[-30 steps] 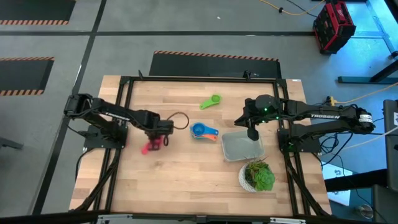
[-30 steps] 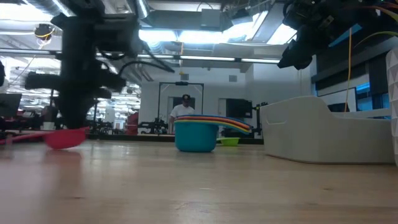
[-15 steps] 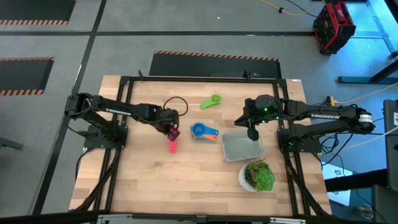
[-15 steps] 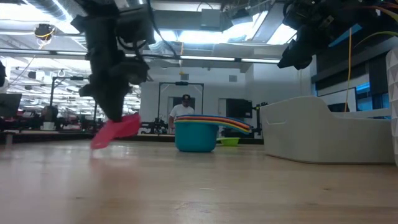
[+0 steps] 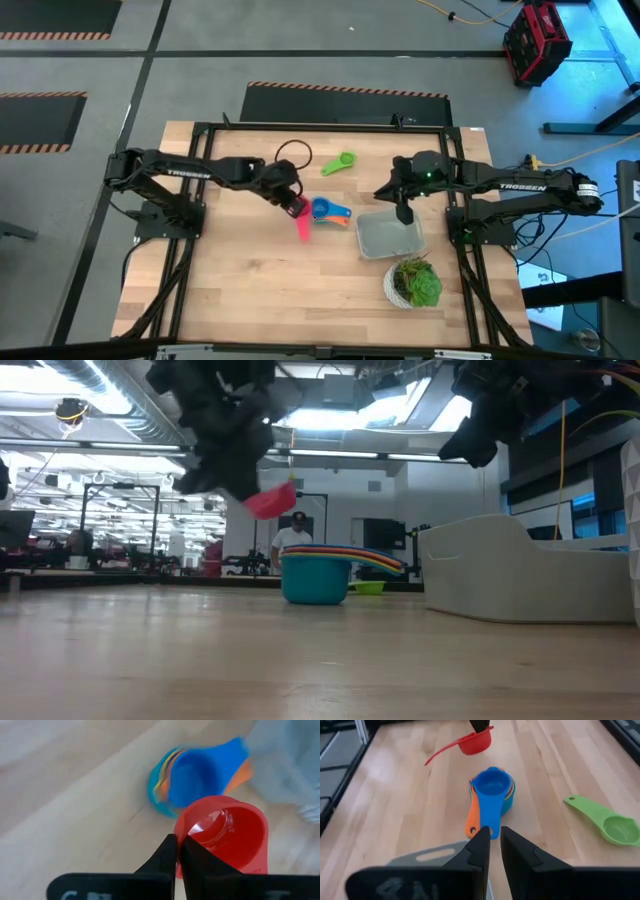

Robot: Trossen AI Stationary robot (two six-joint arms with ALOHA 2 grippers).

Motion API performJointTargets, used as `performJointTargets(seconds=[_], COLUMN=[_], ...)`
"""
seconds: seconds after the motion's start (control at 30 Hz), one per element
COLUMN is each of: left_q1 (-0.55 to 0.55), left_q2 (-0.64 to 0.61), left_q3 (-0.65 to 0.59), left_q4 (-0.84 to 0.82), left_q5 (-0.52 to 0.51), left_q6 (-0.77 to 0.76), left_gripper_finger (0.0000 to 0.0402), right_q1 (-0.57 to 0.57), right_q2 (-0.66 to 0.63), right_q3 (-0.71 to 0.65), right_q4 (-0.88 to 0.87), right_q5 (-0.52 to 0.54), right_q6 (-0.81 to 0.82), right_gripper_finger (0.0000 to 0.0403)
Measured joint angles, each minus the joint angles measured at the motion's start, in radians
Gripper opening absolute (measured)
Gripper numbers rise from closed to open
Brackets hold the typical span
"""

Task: Nest measuring cups in basket
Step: Stack the pink measuring cup on top of the blue measuring cup

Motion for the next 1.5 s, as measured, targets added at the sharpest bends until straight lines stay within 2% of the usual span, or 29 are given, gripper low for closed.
performJointTargets(seconds=[0.1,0.27,0.43,0.7,0.87,1.17,1.5], left_q1=[0.008,0.038,0.071,0.125,0.151,0.152,0.151], left_q2=[0.0,0.0,0.0,0.0,0.0,0.0,0.0], left_q3=[0.036,0.059,0.06,0.06,0.06,0.06,0.06], left_q4=[0.045,0.168,0.279,0.426,0.476,0.499,0.516], left_q5=[-0.021,-0.062,-0.134,-0.32,-0.326,-0.313,-0.313], left_q6=[0.034,0.092,0.157,0.287,0.306,0.323,0.323], left_gripper_finger=[0.0003,0.0003,0.0003,0.0003,0.0003,0.0003,0.0003], right_q1=[0.0,-0.007,-0.008,-0.008,-0.008,-0.009,-0.009], right_q2=[0.0,0.019,0.075,0.215,0.292,0.375,0.434], right_q3=[0.0,0.0,0.0,0.0,0.0,0.0,0.0], right_q4=[0.022,0.078,0.268,0.535,0.617,0.722,0.74], right_q5=[0.0,0.006,0.07,0.079,0.082,0.153,0.157], right_q6=[0.02,0.05,0.118,0.121,0.117,0.038,0.038], right_gripper_finger=[0.0061,0.0116,0.0154,0.0157,0.0157,0.0157,0.0145])
